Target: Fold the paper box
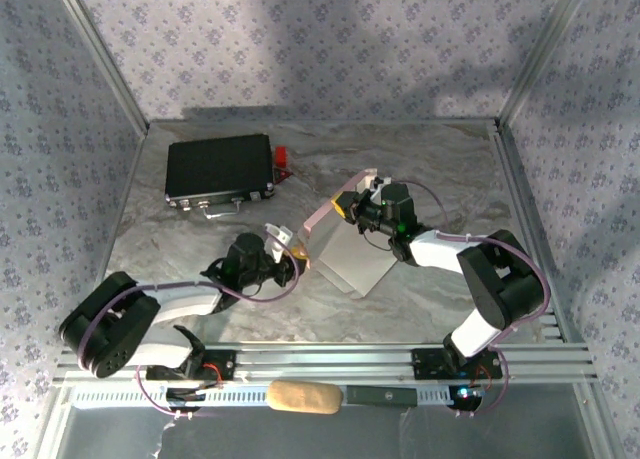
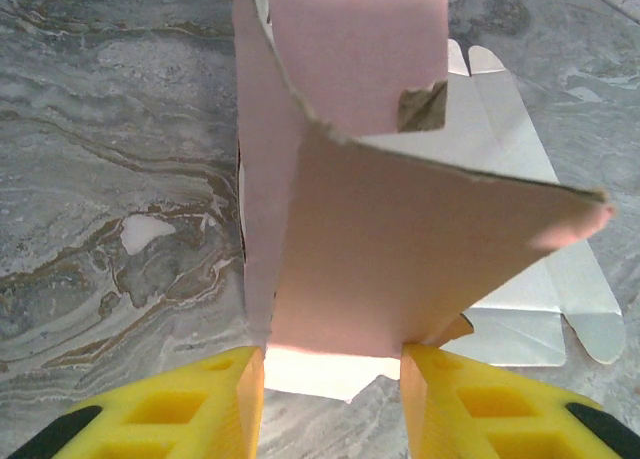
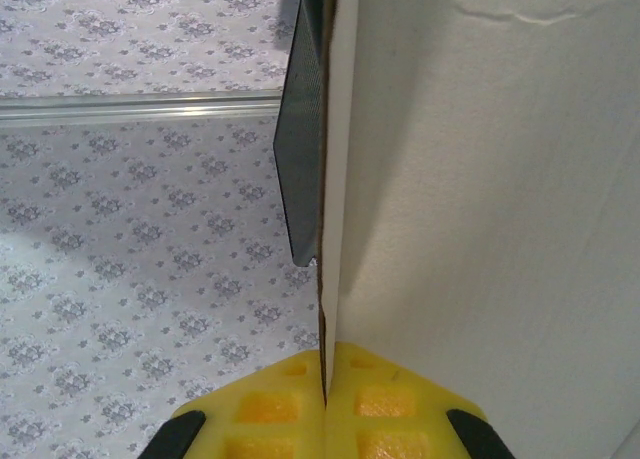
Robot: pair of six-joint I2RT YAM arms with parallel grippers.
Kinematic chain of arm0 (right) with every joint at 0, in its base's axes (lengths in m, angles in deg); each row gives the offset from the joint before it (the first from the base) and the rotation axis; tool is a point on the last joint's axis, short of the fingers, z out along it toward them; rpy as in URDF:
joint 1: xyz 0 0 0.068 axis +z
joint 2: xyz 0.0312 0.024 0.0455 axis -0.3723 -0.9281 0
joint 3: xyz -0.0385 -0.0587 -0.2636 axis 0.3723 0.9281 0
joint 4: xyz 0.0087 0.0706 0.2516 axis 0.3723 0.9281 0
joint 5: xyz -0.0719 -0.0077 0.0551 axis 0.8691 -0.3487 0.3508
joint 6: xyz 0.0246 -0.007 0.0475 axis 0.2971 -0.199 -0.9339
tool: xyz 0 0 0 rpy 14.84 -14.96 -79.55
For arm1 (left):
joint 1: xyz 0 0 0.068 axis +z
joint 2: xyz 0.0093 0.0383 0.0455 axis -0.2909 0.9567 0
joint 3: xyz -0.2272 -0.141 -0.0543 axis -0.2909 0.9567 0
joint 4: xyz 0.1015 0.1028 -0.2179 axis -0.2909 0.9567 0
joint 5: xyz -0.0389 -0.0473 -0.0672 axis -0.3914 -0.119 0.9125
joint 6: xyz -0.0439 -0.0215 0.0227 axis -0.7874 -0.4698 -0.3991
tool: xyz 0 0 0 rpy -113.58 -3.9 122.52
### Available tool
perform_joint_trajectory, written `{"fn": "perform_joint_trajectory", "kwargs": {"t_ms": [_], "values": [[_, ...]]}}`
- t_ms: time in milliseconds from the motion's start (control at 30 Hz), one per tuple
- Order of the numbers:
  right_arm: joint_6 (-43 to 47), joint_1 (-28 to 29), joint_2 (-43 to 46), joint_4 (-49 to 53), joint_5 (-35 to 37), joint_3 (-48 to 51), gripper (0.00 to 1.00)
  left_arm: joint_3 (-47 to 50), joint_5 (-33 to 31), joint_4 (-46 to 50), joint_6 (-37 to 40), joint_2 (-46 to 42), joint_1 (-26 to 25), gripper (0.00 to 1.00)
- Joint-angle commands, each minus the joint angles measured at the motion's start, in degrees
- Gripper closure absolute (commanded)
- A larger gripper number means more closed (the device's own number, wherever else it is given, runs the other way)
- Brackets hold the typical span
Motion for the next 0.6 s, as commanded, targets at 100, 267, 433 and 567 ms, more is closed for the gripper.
{"fn": "perform_joint_trajectory", "kwargs": {"t_ms": [100,267,433,567], "values": [[0.8,0.1,-0.8,-0.3,-0.5,0.4,1.0,-3.7,-2.4,-4.3,1.6,2.6,-0.5,0.6],[0.9,0.3,-1.5,-1.1,-0.1,0.9,1.0,-4.8,-2.9,-5.3,1.7,4.3,-1.1,0.62],[0.9,0.5,-2.2,-2.9,0.7,1.5,1.0,-5.9,-4.7,-5.6,1.7,5.9,-2.3,0.66],[1.4,1.1,-2.3,-3.3,1.7,1.9,1.0,-5.7,-7.7,-7.3,0.8,7.0,-3.1,0.68]]}}
